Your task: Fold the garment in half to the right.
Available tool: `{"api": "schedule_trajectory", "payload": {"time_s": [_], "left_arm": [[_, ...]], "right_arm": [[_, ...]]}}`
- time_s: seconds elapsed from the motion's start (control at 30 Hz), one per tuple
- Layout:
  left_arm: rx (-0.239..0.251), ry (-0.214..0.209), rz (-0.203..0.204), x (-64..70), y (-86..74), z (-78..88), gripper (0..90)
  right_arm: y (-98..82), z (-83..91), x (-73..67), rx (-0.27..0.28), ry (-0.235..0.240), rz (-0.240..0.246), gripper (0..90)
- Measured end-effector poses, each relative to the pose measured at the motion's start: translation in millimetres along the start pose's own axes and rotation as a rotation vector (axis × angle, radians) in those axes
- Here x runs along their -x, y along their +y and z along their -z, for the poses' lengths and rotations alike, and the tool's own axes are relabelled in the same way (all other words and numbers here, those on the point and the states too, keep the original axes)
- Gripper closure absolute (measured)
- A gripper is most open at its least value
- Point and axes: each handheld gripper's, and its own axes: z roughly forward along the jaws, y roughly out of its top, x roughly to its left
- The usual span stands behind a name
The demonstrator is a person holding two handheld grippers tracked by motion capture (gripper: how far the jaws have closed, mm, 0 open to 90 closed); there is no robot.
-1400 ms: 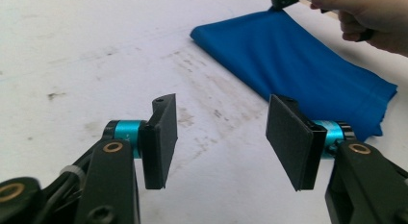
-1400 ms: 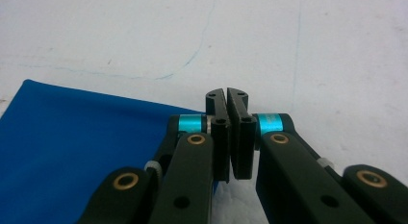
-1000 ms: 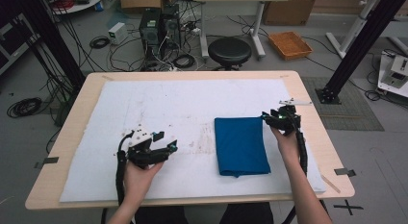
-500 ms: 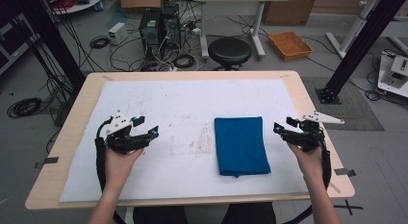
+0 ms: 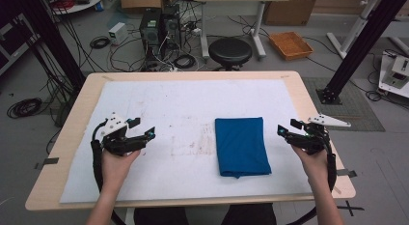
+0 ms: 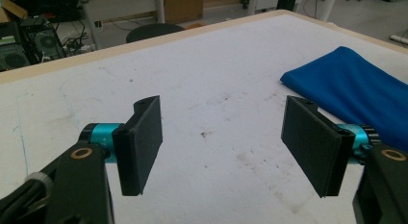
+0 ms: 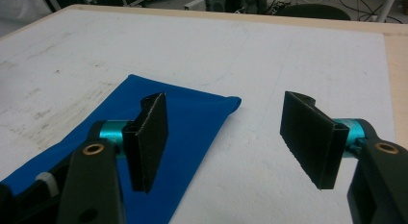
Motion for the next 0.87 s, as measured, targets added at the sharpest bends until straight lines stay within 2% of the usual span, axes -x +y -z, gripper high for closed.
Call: {"api": "schedule_trajectory", "payload": {"time_s": [0.87], "left_arm": [[-0.022, -0.001, -0.003, 0.1, -3.3, -2.3, 30.1]], "right_arm": [[-2.9, -6.0, 4.6, -0.015, 0.001, -0.002, 32.9]]}}
